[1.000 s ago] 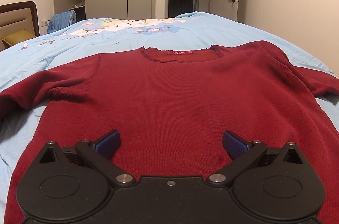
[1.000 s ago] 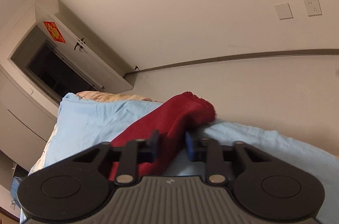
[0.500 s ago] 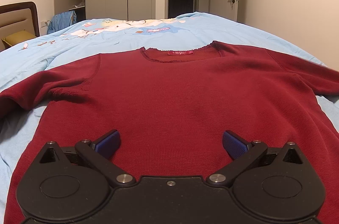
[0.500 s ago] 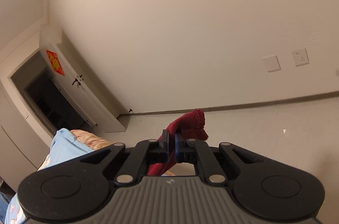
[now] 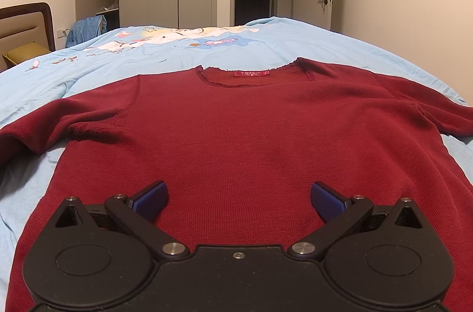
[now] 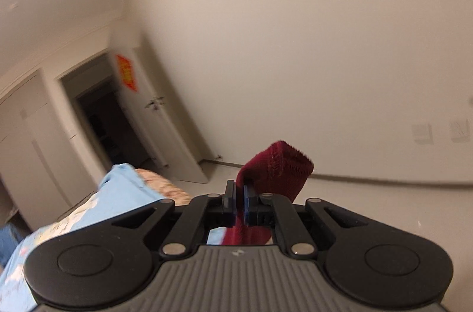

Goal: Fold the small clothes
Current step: 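Lift the held sleeve with the right tool and carry it across the body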

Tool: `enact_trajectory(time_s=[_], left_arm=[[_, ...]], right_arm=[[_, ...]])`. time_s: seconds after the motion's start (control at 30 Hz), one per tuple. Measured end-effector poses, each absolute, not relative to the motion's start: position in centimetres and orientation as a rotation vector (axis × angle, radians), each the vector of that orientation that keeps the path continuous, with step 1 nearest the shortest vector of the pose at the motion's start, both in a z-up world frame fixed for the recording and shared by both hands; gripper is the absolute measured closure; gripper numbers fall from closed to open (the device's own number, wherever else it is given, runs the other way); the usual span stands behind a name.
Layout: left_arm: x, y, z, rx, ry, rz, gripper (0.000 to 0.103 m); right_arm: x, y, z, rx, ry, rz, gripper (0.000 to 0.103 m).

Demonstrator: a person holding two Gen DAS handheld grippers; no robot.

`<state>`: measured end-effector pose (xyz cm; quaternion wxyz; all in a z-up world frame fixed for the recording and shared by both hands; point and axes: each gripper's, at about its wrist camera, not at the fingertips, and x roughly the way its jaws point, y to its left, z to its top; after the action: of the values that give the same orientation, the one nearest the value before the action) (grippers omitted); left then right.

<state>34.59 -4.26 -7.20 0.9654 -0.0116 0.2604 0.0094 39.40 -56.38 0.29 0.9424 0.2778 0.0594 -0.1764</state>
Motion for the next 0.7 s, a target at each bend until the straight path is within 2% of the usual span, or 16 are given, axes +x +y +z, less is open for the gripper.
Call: enact_trajectory(time_s=[0.2,0.37,0.7], left_arm=[[35.0,-2.9,-5.7,-0.099,0.562,-0.067,0.001],[34.2,-0.9,-2.4,-0.195,0.517,-0.117,0.001],[31.3,4.6,3.0,-0.215,0.407,0.022,0.001]], right_arm=[[41.2,-49.2,5.2,0.373,0.084,-0.152,0.097],[42.6,-41.9,8.4,0.247,0.052,0.021,0.097],[43.1,-26.2,9.9,0.048,0.08,0.336,0.097]])
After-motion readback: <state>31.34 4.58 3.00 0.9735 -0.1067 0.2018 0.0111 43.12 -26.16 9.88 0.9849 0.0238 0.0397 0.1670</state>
